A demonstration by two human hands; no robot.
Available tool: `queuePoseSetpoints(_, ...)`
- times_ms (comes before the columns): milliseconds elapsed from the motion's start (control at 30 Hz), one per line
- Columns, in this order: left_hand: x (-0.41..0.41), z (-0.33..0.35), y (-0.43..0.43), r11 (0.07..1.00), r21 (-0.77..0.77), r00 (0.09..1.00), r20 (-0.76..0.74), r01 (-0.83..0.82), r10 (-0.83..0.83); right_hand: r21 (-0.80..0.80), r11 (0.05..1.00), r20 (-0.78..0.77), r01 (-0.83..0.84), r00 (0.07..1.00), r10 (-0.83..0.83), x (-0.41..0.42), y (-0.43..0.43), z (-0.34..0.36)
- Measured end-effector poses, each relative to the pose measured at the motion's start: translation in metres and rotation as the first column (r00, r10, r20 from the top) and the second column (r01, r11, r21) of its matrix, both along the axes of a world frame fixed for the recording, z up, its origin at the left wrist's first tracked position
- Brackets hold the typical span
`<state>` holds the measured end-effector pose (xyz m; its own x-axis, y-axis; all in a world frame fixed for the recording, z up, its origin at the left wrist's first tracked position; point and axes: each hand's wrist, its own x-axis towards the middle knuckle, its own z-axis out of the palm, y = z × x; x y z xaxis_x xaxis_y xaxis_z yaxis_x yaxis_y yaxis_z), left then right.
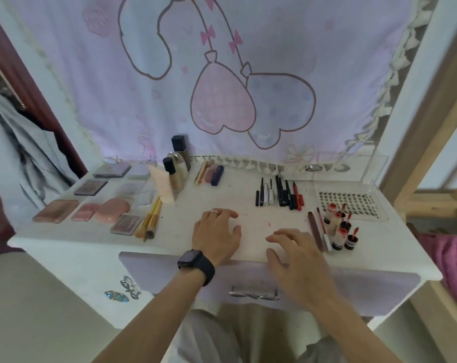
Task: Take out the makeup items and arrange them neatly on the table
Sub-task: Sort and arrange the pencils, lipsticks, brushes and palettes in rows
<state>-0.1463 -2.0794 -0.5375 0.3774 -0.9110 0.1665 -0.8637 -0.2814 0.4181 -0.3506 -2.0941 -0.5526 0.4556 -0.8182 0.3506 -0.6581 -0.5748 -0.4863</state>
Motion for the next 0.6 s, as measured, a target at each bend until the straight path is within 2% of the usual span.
queuePoseSetpoints(67,0.015,0.001,-0.003,1.0,0.017,1.0,0.009,0.004,-0.004,-0.022,1.0,-0.112,0.006,0.994,-0.009,0.022,-0.016,-0.001)
queuePoseSetpoints(267,0.045,0.01,-0.028,0.998,0.04,0.999,0.011,0.048,-0.049,-0.021,0.998,-0.288,0.062,0.955,-0.065,0.052,-0.05,-0.011)
queuePoseSetpoints(433,0.058,0.009,-0.061,0.996,0.064,0.995,0.075,0.066,-0.071,-0.04,0.996,-0.245,0.081,0.965,-0.089,0.05,-0.047,-0.017)
queuePoseSetpoints(600,0.069,0.003,-0.091,0.997,0.059,0.971,0.231,0.053,-0.065,-0.036,0.997,-0.26,0.068,0.963,-0.076,0.052,-0.046,-0.014)
